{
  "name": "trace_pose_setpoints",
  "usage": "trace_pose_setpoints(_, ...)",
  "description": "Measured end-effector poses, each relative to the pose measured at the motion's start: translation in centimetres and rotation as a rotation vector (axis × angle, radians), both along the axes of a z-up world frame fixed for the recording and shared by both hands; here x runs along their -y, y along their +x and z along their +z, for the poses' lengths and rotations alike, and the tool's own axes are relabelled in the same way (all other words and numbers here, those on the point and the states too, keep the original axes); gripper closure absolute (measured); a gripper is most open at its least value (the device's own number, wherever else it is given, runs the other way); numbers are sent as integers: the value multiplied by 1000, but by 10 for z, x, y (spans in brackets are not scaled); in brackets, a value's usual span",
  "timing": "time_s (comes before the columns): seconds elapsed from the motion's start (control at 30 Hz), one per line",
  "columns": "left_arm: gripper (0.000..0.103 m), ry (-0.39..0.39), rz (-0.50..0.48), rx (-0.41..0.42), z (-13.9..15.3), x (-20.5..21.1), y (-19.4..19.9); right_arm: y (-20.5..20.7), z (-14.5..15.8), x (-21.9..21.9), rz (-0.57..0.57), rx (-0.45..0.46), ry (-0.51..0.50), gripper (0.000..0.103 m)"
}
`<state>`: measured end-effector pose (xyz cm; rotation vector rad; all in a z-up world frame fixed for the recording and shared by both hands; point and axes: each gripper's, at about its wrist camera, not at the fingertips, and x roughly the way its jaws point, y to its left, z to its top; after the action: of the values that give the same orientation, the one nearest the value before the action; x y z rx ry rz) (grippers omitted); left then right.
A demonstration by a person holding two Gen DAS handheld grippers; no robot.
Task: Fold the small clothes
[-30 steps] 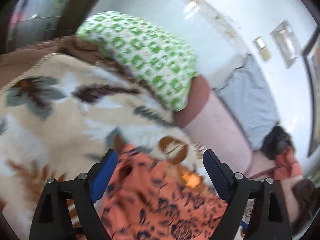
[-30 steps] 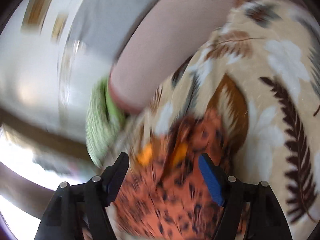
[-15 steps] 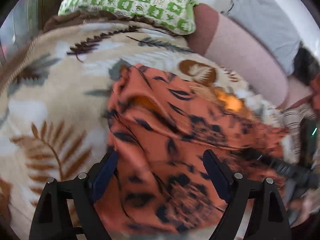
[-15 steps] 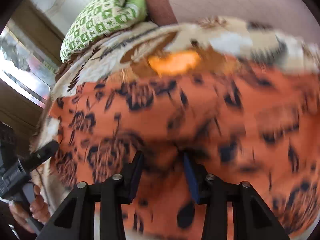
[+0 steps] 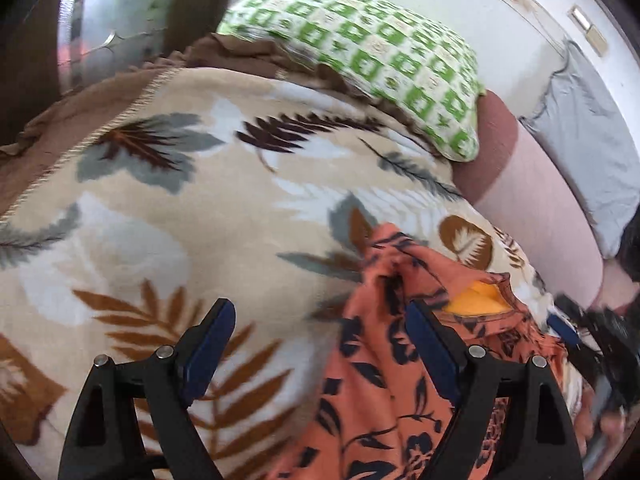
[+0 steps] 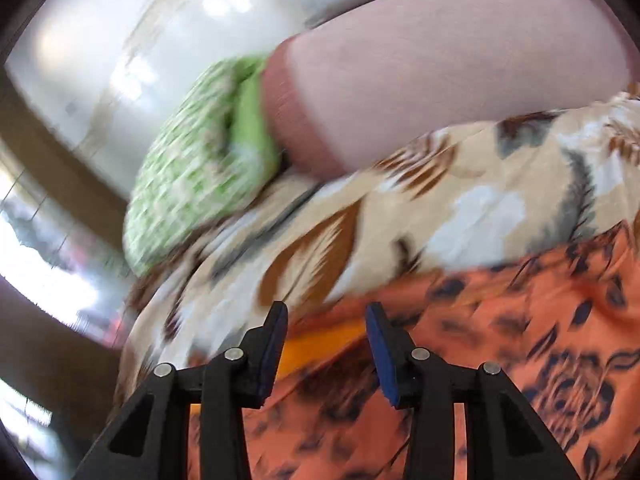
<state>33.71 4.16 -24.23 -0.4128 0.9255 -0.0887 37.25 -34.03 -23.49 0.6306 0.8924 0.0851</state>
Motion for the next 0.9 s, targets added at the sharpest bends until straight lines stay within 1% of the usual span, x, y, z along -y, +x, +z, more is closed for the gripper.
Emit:
trace_pose_setpoints(0.07,16,26,27,-18,1,-6,-2,-11,2,-30,120,-38,10,58)
trace_pose_setpoints(0.17,16,3,65,-36,-2,-21,-2,-26,-6,-78,288,-94,19,58)
trace_pose_setpoints(0.2,16,-4,73,-44,-3,-25,1,-30,-12,-100,348,-115,7,58)
trace_pose_setpoints(0.23,16,-1,81,-54,-4,-28,2,-30,-24,-129,418,-157,-47,58)
trace_pose_setpoints(0.27,16,13,89,-63,-6,-30,3,-30,-24,-129,418,-157,-47,58)
trace_pose_setpoints(0.33,16,32,85,-70,-6,-29,4,-20,-39,-154,457,-191,-109,58)
trace_pose_setpoints(0.43,16,48,38,-68,-4,-22,5,12,-42,-168,404,-158,-148,57)
trace_pose_setpoints(0.47,16,62,22,-70,-3,-19,6,43,-40,-166,328,-137,-142,57)
trace_pose_setpoints(0.5,16,79,6,-71,-3,-17,6,43,-40,-166,328,-137,-142,57)
trace_pose_setpoints(0.57,16,96,-15,-68,-3,-14,8,72,-40,-158,256,-131,-110,57)
trace_pose_setpoints(0.63,16,86,-40,-67,-2,-12,9,93,-39,-150,188,-119,-86,57)
trace_pose_setpoints(0.67,16,85,-57,-67,-1,-10,9,97,-37,-142,154,-113,-42,57)
trace_pose_setpoints(0.7,16,96,-83,-70,-1,-7,10,92,-31,-134,140,-104,-12,57)
trace_pose_setpoints(0.73,16,124,-104,-72,-1,-2,10,87,-26,-129,132,-86,18,57)
trace_pose_setpoints(0.77,16,151,-117,-68,-1,3,8,78,-20,-125,129,-65,26,57)
trace_pose_setpoints(0.8,16,178,-140,-65,-1,9,7,65,-13,-117,128,-44,11,57)
trace_pose_setpoints(0.87,16,233,-224,-76,-5,23,4,41,-5,-102,126,-32,-11,57)
trace_pose_setpoints(0.9,16,274,-260,-88,-9,29,3,22,-1,-86,113,-27,-13,57)
